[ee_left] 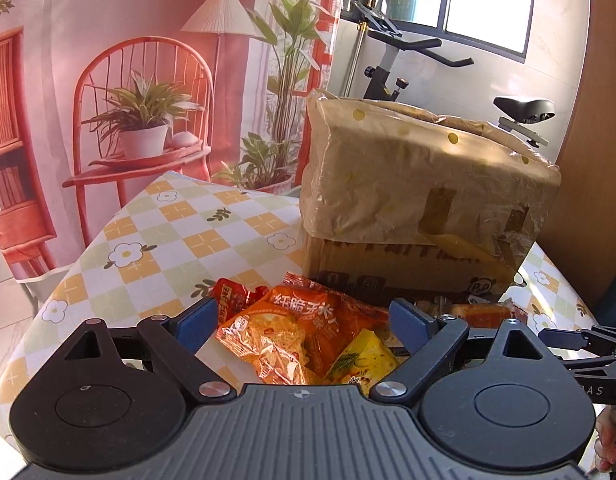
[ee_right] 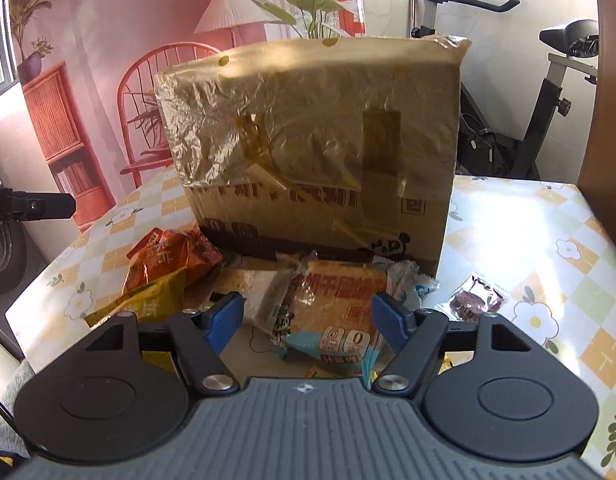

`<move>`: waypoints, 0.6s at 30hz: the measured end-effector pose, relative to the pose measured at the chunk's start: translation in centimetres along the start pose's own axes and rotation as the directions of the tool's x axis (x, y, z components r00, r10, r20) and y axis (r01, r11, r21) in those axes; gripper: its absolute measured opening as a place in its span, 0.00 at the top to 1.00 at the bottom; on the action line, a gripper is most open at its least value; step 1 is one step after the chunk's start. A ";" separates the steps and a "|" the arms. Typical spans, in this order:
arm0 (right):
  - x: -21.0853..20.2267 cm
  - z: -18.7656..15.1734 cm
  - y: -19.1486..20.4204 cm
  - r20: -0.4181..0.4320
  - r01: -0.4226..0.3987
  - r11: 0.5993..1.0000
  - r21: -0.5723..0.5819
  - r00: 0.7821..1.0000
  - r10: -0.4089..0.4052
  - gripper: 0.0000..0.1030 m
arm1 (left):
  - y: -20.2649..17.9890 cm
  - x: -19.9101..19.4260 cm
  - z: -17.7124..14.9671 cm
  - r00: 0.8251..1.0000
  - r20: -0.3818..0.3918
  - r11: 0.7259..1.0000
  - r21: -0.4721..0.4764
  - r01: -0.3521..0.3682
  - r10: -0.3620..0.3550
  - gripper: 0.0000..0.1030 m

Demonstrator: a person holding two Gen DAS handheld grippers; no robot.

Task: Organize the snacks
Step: 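Grasp the yellow chip bag with the left tool while the right tool grasps the orange-striped bread packet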

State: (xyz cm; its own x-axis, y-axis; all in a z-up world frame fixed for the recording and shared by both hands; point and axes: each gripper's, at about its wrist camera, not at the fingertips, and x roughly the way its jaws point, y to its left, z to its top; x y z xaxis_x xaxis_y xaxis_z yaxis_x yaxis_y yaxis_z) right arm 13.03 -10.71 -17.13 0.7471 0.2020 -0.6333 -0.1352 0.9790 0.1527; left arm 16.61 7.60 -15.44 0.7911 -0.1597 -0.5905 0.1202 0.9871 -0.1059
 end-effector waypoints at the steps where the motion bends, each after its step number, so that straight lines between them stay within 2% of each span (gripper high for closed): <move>1: 0.1 -0.6 0.0 -0.018 0.003 1.000 0.001 1.000 -0.003 0.32 | 0.0 0.2 -0.5 1.000 -0.014 1.000 -0.001 0.008 -0.008 0.10; 4: 0.5 -2.3 0.0 -0.083 0.016 1.000 0.020 0.996 -0.014 0.35 | 0.1 0.6 -1.9 0.998 -0.054 1.000 -0.012 0.026 -0.027 0.10; 7: 1.0 -3.7 0.1 -0.141 0.016 1.000 0.017 0.990 -0.013 0.38 | 0.3 0.8 -3.2 0.995 -0.092 0.997 -0.064 0.034 -0.040 0.10; 11: 1.4 -4.4 0.0 -0.166 0.004 0.999 0.036 0.986 0.002 0.38 | 1.0 1.6 -4.5 0.979 -0.180 0.982 -0.181 0.058 -0.091 0.10; 13: 1.6 -4.5 -0.1 -0.170 0.006 1.000 0.030 0.986 -0.001 0.38 | 1.1 1.9 -4.8 0.974 -0.197 0.972 -0.227 0.063 -0.109 0.10; 18: 2.1 -4.7 -0.2 -0.193 0.002 0.999 0.045 0.981 0.007 0.38 | -0.4 3.0 -6.0 0.970 -0.223 0.970 -0.238 0.042 -0.096 0.10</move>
State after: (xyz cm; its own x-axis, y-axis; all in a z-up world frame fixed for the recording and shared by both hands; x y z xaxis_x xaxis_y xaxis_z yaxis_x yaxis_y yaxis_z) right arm 11.56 -10.32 -22.12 0.6063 0.2106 -0.7668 -0.1048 0.9770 0.1855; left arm 15.32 6.69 -21.97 0.6222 -0.2527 -0.7410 0.0069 0.9482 -0.3176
